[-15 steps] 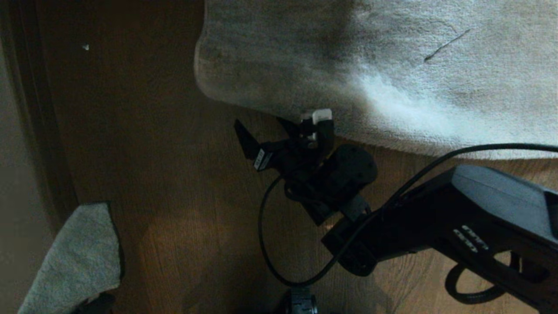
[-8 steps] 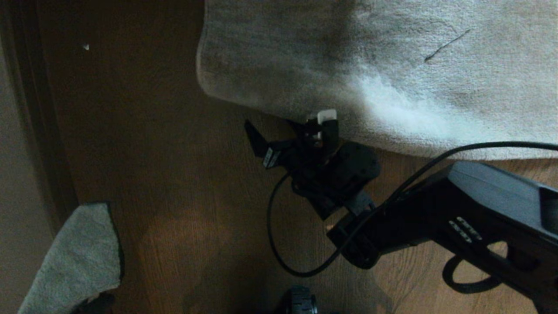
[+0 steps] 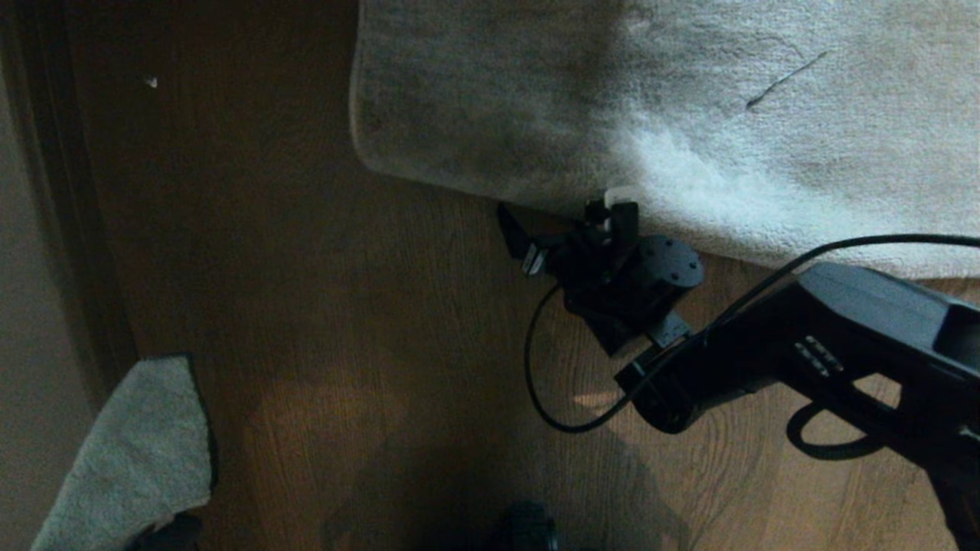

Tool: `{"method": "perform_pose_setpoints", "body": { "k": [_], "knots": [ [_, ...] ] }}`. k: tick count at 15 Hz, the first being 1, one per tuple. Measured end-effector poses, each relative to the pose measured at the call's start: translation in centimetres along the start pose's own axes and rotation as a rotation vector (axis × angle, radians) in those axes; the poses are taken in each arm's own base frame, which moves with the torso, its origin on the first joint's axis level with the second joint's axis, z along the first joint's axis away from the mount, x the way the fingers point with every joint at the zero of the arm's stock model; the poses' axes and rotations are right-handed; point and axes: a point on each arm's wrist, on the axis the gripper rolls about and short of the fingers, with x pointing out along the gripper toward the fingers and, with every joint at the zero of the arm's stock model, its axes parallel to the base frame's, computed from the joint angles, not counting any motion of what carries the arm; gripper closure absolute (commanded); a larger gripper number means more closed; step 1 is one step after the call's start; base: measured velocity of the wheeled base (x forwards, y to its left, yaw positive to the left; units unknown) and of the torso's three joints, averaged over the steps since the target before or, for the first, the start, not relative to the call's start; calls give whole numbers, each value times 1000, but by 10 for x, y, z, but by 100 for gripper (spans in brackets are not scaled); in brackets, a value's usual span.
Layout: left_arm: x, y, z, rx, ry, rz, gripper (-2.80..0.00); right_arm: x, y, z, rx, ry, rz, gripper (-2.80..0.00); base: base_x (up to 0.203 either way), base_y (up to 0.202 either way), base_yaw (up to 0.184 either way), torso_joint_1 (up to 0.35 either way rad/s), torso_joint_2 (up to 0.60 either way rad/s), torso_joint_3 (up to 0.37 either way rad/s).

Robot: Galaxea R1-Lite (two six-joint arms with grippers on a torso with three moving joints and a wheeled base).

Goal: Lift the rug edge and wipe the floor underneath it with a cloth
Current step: Lift up the carpet

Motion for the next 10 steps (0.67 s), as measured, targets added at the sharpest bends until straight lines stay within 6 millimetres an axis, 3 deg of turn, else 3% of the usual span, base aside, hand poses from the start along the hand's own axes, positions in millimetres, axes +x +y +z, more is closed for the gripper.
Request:
{"method": "perform_pose_setpoints", "body": {
  "k": [4, 10],
  "knots": [
    [0, 0, 0, 0, -1, 0, 0, 2, -10, 22, -2, -43, -20, -280, 0, 0, 0, 0, 0, 0],
    [0, 0, 0, 0, 0, 0, 0, 5, -8, 70, 19, -153, -4, -280, 0, 0, 0, 0, 0, 0]
  ]
}}
